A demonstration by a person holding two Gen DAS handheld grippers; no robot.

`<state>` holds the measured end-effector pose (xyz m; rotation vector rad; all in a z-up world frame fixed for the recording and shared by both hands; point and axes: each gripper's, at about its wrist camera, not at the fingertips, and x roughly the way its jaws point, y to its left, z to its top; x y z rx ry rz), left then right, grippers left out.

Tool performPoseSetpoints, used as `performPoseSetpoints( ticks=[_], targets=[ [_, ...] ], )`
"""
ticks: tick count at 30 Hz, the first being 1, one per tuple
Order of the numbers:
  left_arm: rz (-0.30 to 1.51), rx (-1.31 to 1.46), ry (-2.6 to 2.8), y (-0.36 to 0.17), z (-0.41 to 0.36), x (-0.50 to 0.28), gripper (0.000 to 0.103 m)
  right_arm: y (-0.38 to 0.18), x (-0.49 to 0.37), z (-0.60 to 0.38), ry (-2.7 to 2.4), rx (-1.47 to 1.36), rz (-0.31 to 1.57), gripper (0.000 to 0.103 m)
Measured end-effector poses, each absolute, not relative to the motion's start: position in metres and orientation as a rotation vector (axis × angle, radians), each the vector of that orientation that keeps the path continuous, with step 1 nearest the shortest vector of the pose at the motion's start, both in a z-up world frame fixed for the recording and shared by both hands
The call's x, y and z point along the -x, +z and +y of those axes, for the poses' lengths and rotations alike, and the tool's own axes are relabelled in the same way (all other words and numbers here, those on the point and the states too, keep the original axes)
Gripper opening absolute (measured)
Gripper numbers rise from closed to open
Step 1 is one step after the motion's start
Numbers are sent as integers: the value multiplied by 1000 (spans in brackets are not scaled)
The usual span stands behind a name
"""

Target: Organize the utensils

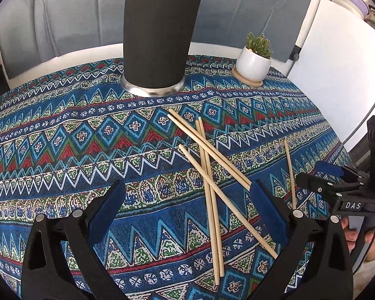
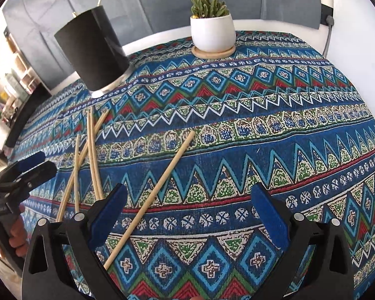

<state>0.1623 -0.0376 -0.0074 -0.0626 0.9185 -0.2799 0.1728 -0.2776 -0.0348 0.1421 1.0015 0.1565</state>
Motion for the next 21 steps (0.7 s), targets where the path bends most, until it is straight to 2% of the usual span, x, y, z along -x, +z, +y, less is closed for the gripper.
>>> performPoseSetpoints(
  ticks=[6,9,21],
  targets=[
    [973,-22,-235,-20,-44,-161,97,-40,-181,-256,89,37,1013,95],
    [1010,-57,-227,-28,-45,-162,97,-40,-179,-257,98,36,1001,95],
    [937,-129,-240,-33,-53,-160,99,-40,-174,-260,95,29,944,96]
  ],
)
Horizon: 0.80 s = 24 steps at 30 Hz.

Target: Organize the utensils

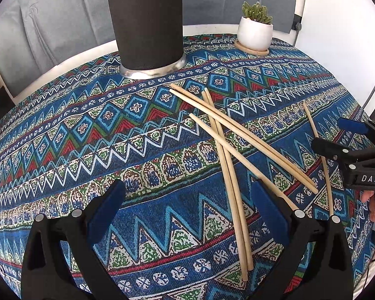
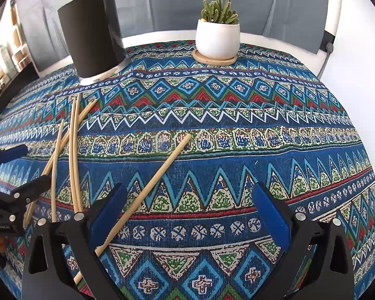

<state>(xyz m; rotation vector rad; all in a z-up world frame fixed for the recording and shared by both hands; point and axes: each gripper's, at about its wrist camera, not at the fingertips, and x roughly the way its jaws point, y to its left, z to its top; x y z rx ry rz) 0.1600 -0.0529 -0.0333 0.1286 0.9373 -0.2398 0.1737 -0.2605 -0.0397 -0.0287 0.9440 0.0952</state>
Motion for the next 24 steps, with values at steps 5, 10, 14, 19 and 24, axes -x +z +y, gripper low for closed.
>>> performPoseSetpoints(
  ticks=[5,10,14,19,24],
  targets=[
    [936,-134,-252,-32,-43,-157,99,-40,-173,-261,96,28,944,96],
    [934,-150,-272,-32,-37,-154,99,-40,-173,-261,95,28,944,96],
    [965,-131,-257,-31,-26,-152,97,-40,-173,-260,95,28,944,96],
    [947,-81,-295,-27,-14,-151,97,-40,-173,-261,95,28,944,96],
    [950,-132,-273,-31,-16,-153,98,-40,-173,-261,95,27,944,96]
  ],
)
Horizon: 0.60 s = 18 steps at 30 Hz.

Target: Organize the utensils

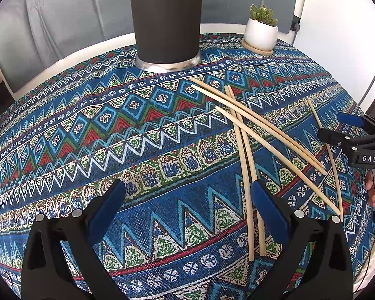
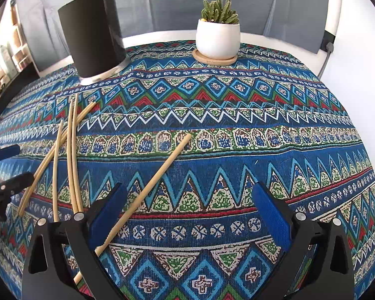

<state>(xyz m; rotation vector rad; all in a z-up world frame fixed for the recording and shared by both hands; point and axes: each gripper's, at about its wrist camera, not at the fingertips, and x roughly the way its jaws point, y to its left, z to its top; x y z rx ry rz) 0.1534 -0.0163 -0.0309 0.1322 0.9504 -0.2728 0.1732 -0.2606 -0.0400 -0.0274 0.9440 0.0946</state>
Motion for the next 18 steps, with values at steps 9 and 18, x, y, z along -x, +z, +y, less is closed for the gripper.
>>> performPoseSetpoints(
  ticks=[9,18],
  targets=[
    [938,-132,-252,-32,-20,-160,99,-40,-173,-261,95,29,944,96],
    [940,-127,-243,-32,-20,-160,99,-41,-174,-261,96,29,944,97]
  ],
)
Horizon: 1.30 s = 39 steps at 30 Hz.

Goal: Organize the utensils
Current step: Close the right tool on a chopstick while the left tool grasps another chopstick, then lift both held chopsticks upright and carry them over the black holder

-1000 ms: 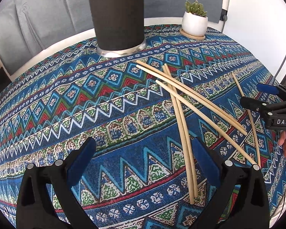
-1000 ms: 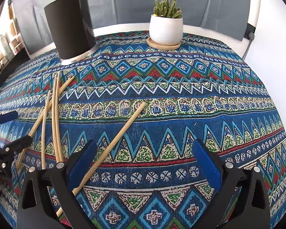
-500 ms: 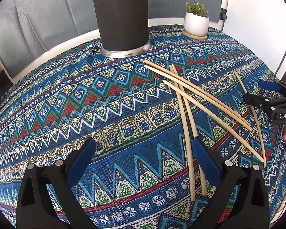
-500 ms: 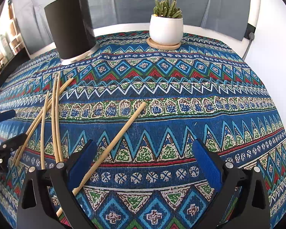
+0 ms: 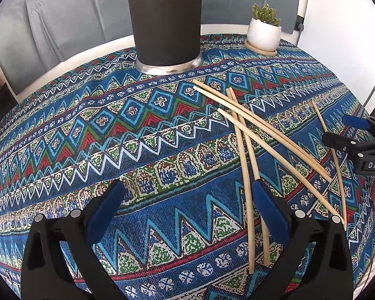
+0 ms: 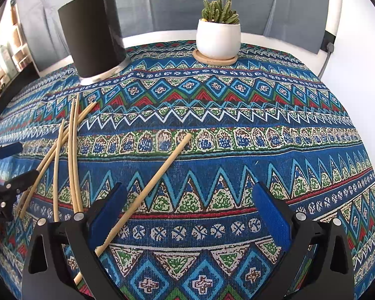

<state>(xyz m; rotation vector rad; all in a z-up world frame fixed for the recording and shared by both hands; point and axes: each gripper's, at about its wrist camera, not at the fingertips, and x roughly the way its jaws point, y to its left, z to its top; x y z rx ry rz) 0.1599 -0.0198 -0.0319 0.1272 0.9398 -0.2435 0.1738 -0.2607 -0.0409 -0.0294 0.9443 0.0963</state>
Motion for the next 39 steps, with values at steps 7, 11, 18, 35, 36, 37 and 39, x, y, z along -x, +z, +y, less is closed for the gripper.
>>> performPoseSetpoints(
  ticks=[7,11,18,35,36,37,39],
  targets=[
    [939,-137,-252,-32,-21,-162,99,-41,-174,-260,97,31,944,95],
    [902,-172,-310,-26,-23,-154,67,-37,-169,-263,107,48,941,71],
    [975,-123,-356,-20,-3,-144,5,-30,-156,-295,110,44,950,5],
    [940,64,-329,16,82,-101,5,30,-136,-332,289,-211,761,5],
    [930,73,-317,20,87,-102,5,35,-137,-328,305,-206,749,5],
    [918,84,-307,24,92,-102,5,40,-138,-324,319,-202,738,5],
    [896,93,-289,32,99,-105,5,50,-140,-315,343,-190,714,5]
  ],
)
